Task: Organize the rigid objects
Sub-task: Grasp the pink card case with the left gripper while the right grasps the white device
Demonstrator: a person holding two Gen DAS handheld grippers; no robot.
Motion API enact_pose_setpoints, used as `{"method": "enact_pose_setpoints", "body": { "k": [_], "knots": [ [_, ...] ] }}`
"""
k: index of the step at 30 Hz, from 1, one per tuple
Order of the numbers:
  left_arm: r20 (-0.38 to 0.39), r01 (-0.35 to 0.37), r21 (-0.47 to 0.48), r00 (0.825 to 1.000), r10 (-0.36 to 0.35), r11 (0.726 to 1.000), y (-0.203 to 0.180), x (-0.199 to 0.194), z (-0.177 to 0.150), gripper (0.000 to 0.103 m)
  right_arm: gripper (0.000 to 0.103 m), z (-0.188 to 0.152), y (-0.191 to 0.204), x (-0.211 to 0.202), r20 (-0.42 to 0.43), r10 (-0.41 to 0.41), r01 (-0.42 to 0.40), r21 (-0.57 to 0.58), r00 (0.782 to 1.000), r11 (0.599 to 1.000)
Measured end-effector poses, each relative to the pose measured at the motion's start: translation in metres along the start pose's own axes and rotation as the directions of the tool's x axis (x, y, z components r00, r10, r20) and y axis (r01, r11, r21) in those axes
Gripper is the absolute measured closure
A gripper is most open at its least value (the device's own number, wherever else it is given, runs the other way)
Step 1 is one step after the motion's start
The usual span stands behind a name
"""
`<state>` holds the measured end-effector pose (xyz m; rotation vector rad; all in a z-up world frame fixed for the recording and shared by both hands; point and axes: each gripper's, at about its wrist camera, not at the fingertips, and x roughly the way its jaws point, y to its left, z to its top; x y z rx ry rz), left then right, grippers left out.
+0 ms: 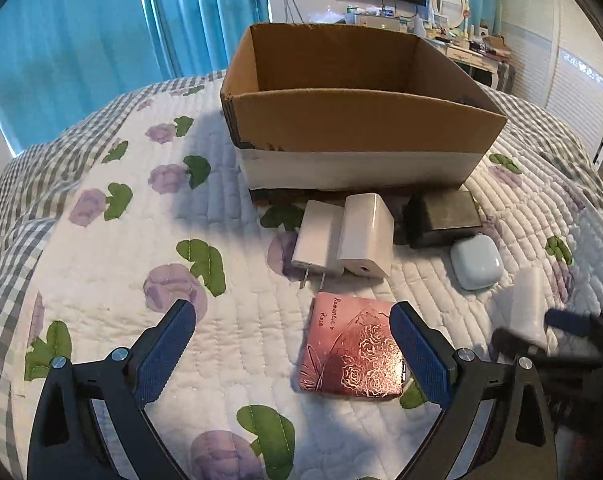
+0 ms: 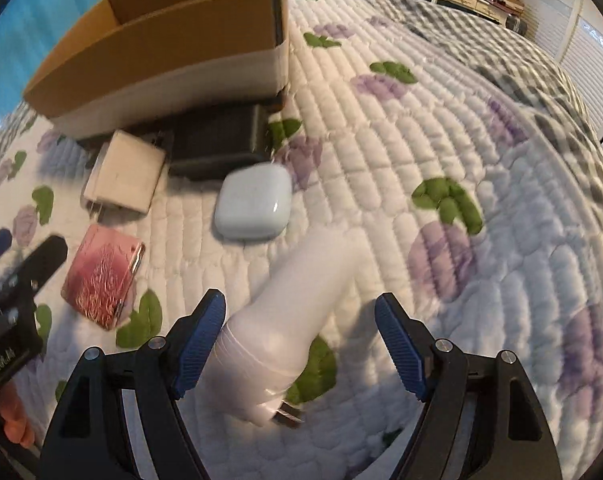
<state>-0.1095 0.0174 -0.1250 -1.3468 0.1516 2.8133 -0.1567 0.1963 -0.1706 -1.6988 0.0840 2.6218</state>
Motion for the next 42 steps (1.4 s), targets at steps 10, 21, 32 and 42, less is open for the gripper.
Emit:
{"method": "enact_pose_setpoints", "body": {
  "k": [10, 21, 32, 42],
  "knots": [
    [-0.038, 0.006, -0.002, 0.999, -0.006, 1.000, 0.002, 0.009, -0.004, 0.004, 0.056, -0.010, 0.007, 0.003, 0.021, 0.036, -0.035, -0.065, 0.999, 0.997],
    [-0.143, 0.053, 0.050, 0.989, -0.045, 0.997, -0.023, 0.032, -0.011, 0.004, 0.056, 0.034, 0.006, -0.033, 0.187, 0.085, -0.057, -0.152, 0.979, 0.987],
    [-0.192, 0.068, 0.081, 0.980, -0.051, 0.994, -0.041, 0.061, -0.013, 0.021, 0.056, 0.029, 0.001, -0.018, 0.136, 0.148, -0.128, -0.143, 0.980, 0.981],
    [-0.114, 0.077, 0.047, 0.991, -0.071, 0.996, -0.034, 0.010, -0.006, 0.032, 0.056, 0.023, 0.002, -0.035, 0.172, 0.142, -0.115, -0.156, 0.975, 0.981]
  ]
}}
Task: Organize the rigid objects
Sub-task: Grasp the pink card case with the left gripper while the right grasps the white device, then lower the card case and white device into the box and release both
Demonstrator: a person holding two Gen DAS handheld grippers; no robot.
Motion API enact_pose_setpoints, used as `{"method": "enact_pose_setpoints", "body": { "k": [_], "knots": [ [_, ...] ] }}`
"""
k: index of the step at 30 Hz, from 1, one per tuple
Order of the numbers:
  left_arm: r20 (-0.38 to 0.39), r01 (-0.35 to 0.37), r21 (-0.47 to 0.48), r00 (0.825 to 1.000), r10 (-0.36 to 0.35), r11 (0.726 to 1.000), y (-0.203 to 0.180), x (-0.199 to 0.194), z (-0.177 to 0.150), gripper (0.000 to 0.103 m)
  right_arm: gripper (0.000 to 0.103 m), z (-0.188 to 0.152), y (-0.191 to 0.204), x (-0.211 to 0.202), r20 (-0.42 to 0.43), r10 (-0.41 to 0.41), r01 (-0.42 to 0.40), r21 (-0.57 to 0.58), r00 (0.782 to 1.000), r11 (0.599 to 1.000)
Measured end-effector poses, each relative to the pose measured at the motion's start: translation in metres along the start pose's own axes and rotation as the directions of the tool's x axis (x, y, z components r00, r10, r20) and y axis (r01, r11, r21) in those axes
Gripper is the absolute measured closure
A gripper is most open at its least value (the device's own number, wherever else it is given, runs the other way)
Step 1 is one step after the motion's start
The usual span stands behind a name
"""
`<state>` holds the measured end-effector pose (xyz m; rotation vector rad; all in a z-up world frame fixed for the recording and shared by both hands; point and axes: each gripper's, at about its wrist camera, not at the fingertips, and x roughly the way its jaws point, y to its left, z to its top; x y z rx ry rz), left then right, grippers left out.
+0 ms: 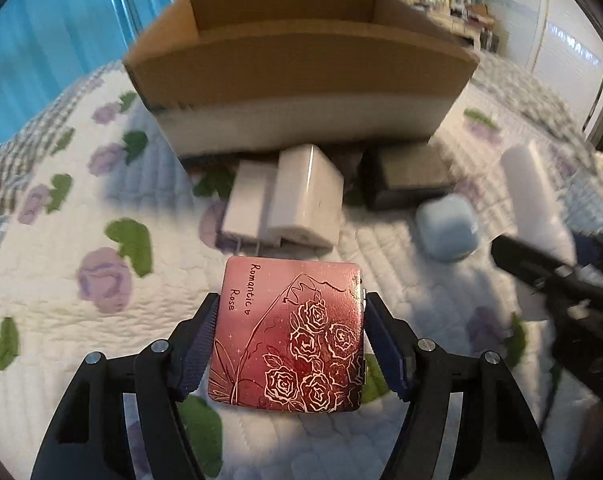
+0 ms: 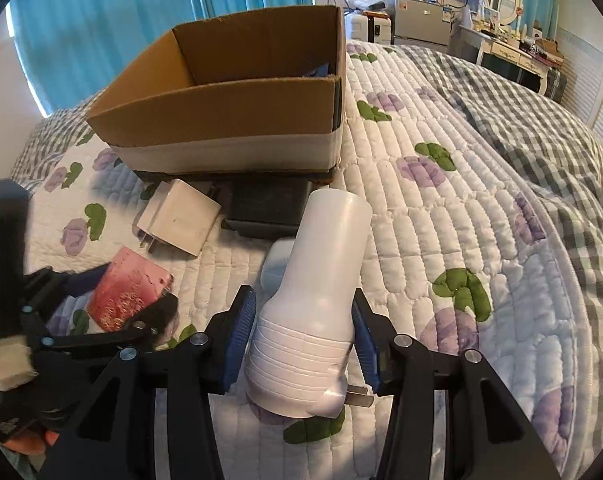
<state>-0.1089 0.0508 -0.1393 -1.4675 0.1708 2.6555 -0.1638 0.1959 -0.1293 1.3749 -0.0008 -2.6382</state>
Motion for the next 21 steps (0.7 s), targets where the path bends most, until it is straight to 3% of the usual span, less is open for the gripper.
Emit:
{"method": "enact_pose_setpoints", "body": {
  "k": [11, 15, 21],
  "knots": [
    [0.136, -0.005, -0.040, 0.991, 0.010, 0.999, 0.013, -0.074, 0.041, 0.032, 0.056, 0.034, 0.008, -0.053, 0.088, 0.025, -0.020, -0.054, 0.996, 0.998],
    [0.196, -0.005, -0.044, 0.981, 0.014, 0.999, 0.022, -0.096, 0.080, 0.032, 0.056, 0.067, 0.010, -0.077, 0.137, 0.060, -0.049, -0.081, 0.989, 0.996],
    [0.260, -0.046, -0.027, 0.964, 0.051, 0.999, 0.032, -0.097, 0.140, 0.032, 0.056, 0.127, 0.010, -0.085, 0.187, 0.088, -0.067, -0.115, 0.978, 0.991]
  ]
}}
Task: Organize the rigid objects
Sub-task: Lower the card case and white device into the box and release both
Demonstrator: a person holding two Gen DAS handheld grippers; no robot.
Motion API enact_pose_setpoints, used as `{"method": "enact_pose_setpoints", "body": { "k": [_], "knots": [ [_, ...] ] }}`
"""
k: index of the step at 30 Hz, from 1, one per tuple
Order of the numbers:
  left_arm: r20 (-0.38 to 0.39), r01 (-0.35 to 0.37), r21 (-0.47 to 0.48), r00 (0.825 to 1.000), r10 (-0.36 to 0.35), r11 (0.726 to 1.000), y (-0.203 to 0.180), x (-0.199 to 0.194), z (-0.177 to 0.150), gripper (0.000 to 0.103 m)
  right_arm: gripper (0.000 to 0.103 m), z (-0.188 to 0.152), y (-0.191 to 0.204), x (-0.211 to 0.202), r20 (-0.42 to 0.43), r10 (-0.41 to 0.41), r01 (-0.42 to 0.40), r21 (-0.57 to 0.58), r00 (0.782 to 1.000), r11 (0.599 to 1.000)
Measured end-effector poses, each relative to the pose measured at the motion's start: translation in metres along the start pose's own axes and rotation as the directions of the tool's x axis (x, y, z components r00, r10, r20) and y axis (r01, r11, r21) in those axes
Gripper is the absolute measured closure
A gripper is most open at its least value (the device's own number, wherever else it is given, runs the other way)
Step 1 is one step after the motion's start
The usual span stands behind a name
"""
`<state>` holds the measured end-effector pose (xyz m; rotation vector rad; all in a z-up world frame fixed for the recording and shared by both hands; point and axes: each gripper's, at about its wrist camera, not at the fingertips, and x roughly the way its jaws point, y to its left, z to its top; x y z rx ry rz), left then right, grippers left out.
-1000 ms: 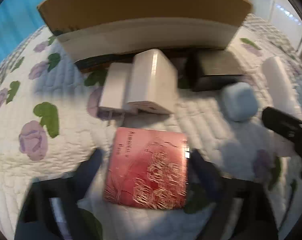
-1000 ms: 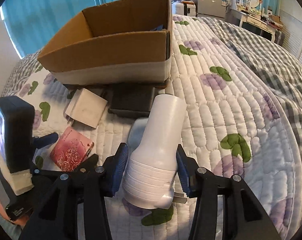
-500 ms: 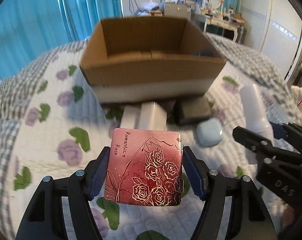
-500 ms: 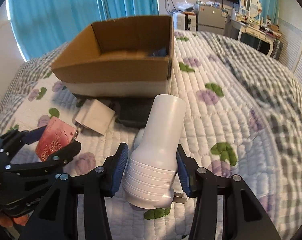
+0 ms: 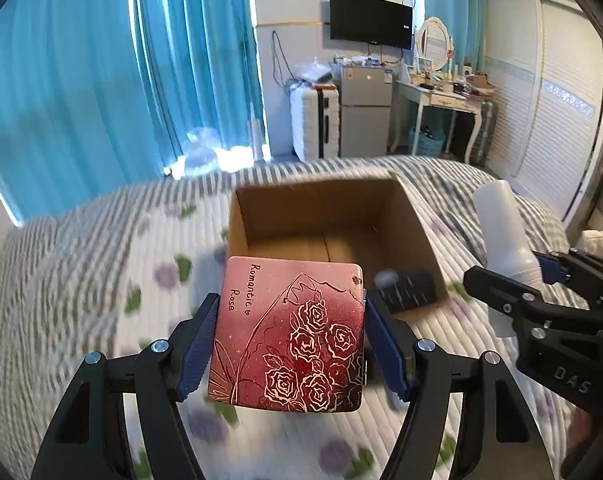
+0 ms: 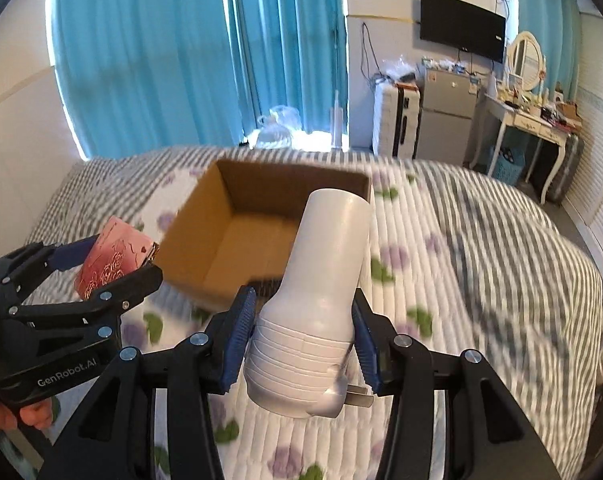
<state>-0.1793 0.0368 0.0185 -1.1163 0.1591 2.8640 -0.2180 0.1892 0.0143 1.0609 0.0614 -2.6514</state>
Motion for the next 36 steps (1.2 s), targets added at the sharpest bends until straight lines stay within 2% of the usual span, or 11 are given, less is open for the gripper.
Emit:
{"method": "enact_pose_setpoints", "body": {
  "k": [6, 10, 17, 19, 21, 23, 29, 33, 36],
  "knots": [
    [-0.028, -0.032, 0.005, 0.999, 0.032, 0.999, 0.003, 0.062, 0.035, 0.032, 0.056, 0.050, -0.011, 0.033, 0.012, -0.001, 0.002, -0.013, 1.000, 1.000],
    [-0.064, -0.087, 0.058, 0.994, 0.090, 0.995, -0.008, 0.108, 0.032, 0.032, 0.056, 0.067, -0.018, 0.064, 0.001, 0.001, -0.001, -0.024, 1.000, 1.000],
    [-0.109, -0.045, 0.064, 0.993, 0.052, 0.997, -0.020, 0.152, 0.020, 0.031, 0.056, 0.069, -0.036, 0.112, -0.040, 0.010, -0.011, -0.034, 0.999, 0.999],
    [-0.111, -0.049, 0.090, 0.992, 0.059, 0.995, -0.023, 0.155, 0.016, 0.028, 0.056, 0.065, -0.039, 0.118, -0.050, 0.013, -0.015, -0.036, 0.999, 0.999],
    [-0.092, -0.063, 0.116, 0.993, 0.074, 0.991, -0.026, 0.152, 0.015, 0.013, 0.056, 0.063, -0.041, 0.121, -0.054, 0.017, -0.019, -0.034, 0.998, 0.999],
    [-0.057, -0.051, 0.112, 0.997, 0.058, 0.992, -0.026, 0.141, 0.018, 0.009, 0.056, 0.063, -0.043, 0.123, -0.056, 0.019, -0.021, -0.031, 0.998, 0.999],
    [-0.036, -0.026, 0.085, 0.999, 0.029, 0.996, -0.016, 0.118, 0.030, 0.009, 0.056, 0.068, -0.039, 0.118, -0.054, 0.015, -0.017, -0.041, 0.998, 0.999],
    [-0.018, -0.057, 0.081, 0.998, 0.059, 0.995, -0.005, 0.106, 0.030, 0.009, 0.056, 0.075, -0.030, 0.127, -0.069, 0.016, -0.020, -0.063, 0.998, 0.998],
    [-0.021, -0.077, 0.063, 0.997, 0.078, 0.995, 0.006, 0.107, 0.027, 0.009, 0.056, 0.076, -0.020, 0.151, -0.118, 0.034, -0.043, -0.073, 0.992, 0.996]
  ]
}}
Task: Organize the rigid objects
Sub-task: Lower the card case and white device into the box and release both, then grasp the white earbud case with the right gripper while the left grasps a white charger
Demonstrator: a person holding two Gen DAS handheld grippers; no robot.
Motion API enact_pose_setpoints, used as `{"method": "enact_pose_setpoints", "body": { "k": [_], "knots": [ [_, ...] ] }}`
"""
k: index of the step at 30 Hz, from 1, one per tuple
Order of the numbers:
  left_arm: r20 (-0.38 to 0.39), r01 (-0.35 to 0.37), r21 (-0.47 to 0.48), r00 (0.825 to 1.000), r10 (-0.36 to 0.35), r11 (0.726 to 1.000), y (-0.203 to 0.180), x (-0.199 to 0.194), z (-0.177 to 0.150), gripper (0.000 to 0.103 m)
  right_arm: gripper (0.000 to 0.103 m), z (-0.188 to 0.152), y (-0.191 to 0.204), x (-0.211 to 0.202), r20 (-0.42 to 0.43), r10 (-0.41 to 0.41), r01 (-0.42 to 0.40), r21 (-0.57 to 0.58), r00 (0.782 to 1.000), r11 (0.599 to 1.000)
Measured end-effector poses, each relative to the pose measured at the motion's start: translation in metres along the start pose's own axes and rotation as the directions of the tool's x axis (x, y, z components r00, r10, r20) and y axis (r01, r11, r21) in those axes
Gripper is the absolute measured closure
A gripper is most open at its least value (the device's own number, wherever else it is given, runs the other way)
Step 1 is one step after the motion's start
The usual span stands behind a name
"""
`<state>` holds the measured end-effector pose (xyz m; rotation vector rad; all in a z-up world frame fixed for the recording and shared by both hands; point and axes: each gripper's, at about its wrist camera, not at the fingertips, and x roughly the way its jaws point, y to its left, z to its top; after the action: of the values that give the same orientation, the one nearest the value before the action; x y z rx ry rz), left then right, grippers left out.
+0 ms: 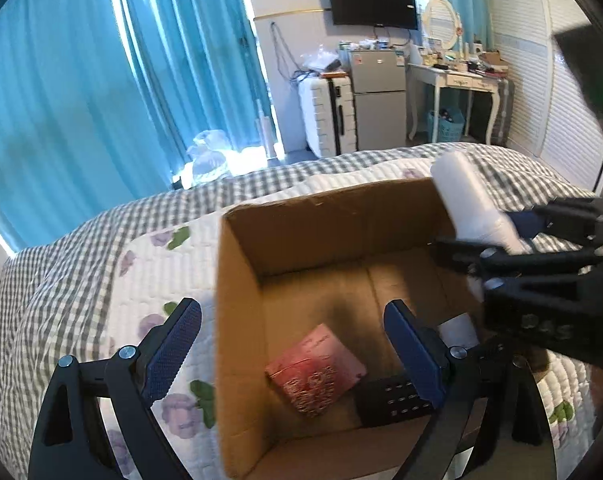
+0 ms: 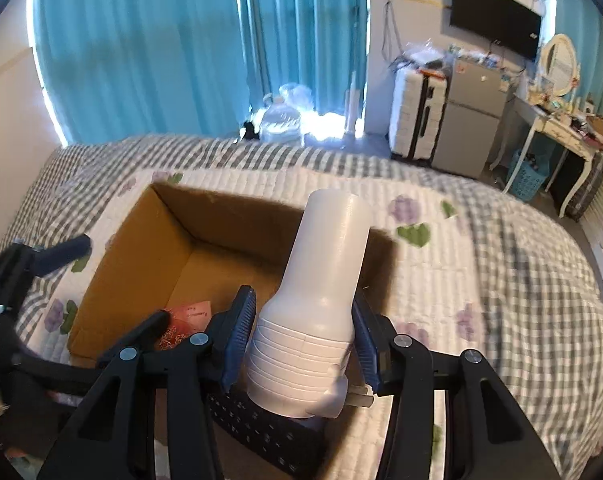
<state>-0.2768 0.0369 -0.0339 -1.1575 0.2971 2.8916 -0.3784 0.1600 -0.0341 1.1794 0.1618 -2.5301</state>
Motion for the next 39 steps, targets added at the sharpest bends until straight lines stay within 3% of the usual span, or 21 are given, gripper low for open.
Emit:
{"method": "enact_pose_setpoints", "body": {
  "k": [5, 7, 12, 18, 25, 29, 36, 39],
  "knots": [
    [-0.006, 0.011, -0.015, 1.000, -0.012, 1.000, 0.007, 0.001, -0.006, 0.009, 0.055, -0.005, 0.007, 0.027, -0.032, 0.031, -0.030, 0.018, 0.999, 0.999],
    [-0.002, 0.019, -0.011, 1.000, -0.019, 1.000, 0.006, -0.001, -0.006, 0.009, 0.032, -0.006, 0.006, 0.024, -0.027, 0.037, -0.036, 0.022, 0.999, 0.999],
    [0.020, 0.024, -0.015, 1.000, -0.024, 1.000, 0.007, -0.022, -0.007, 0.009, 0.030, -0.005, -0.003, -0.017, 0.056, -0.041, 0.039, 0.042, 0.998, 0.998],
    [0.047, 0.032, -0.040, 0.998, -0.030, 0.999, 0.011, -0.069, -0.018, 0.009, 0.024, -0.017, -0.005, -0.096, 0.124, -0.103, 0.096, 0.059, 0.987, 0.994],
    [0.041, 0.052, -0.071, 0.998, -0.049, 0.996, 0.018, -0.110, -0.055, 0.007, 0.023, -0.063, 0.013, -0.146, 0.109, -0.131, 0.127, 0.041, 0.985, 0.991],
    [0.000, 0.074, -0.080, 0.997, -0.074, 0.994, 0.016, -0.106, -0.086, 0.007, 0.023, -0.102, 0.023, -0.134, 0.061, -0.117, 0.114, 0.038, 0.991, 0.993],
    [-0.063, 0.102, -0.093, 0.992, -0.108, 0.990, 0.006, -0.071, -0.131, 0.007, 0.023, -0.164, 0.037, -0.057, -0.060, -0.128, 0.131, 0.052, 0.990, 0.990],
    [-0.079, 0.075, -0.050, 0.994, -0.079, 0.996, -0.002, -0.056, -0.151, 0.007, 0.023, -0.193, 0.040, -0.031, -0.097, -0.149, 0.156, 0.068, 0.984, 0.985]
  ]
}}
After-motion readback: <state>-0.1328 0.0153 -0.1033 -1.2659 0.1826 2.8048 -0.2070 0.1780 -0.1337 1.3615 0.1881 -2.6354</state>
